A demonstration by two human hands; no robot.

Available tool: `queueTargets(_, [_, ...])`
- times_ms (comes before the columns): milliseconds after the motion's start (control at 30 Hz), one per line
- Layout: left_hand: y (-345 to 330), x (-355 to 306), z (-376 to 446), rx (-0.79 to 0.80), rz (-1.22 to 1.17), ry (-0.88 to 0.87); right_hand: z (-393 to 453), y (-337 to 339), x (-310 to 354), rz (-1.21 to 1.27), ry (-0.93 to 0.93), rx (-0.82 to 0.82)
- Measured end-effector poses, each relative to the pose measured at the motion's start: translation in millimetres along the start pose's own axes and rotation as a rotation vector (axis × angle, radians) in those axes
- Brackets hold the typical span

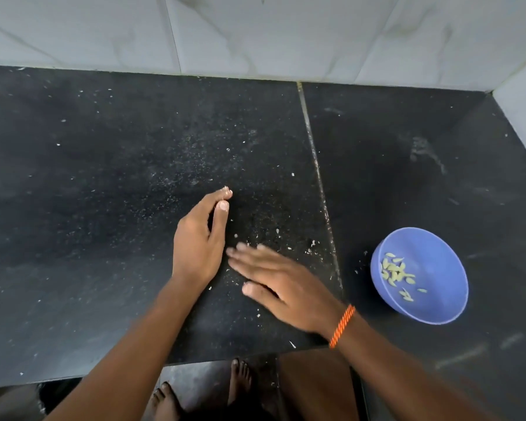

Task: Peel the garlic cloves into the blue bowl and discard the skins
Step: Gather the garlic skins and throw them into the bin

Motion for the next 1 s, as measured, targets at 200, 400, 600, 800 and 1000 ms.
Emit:
queueTargets(200, [-15,6,-28,-0.014,-0.022,0.103,-101,48,-38,0.102,-0.666,-0.926])
queueTargets(400, [-57,-25,-72,0.136,-0.225,0.102,-50,10,-20,-0.034,-0.758,-0.912])
queueTargets(600, [11,-18,-43,0.078,-0.431,0.185,-16,12,7,0.095,-0.563,-0.998])
queueTargets(800, [62,8,-52,-0.044,-0.402,0.199,-84,-5,23,-0.057,-0.867,-1.239])
queueTargets(1000, [63,16,-62,-0.131,-0.404,0.207,15,-12,6,0.051,-0.762,-1.248])
Point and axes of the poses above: each hand's wrist, its own z-axis towards the middle knuckle, its own y-axis out of the back of the hand, x = y × z, the point moved 9 cm from there along z, towards the middle knuckle, and after that the axes turned 10 degrees about y, right-handed, at the moved point
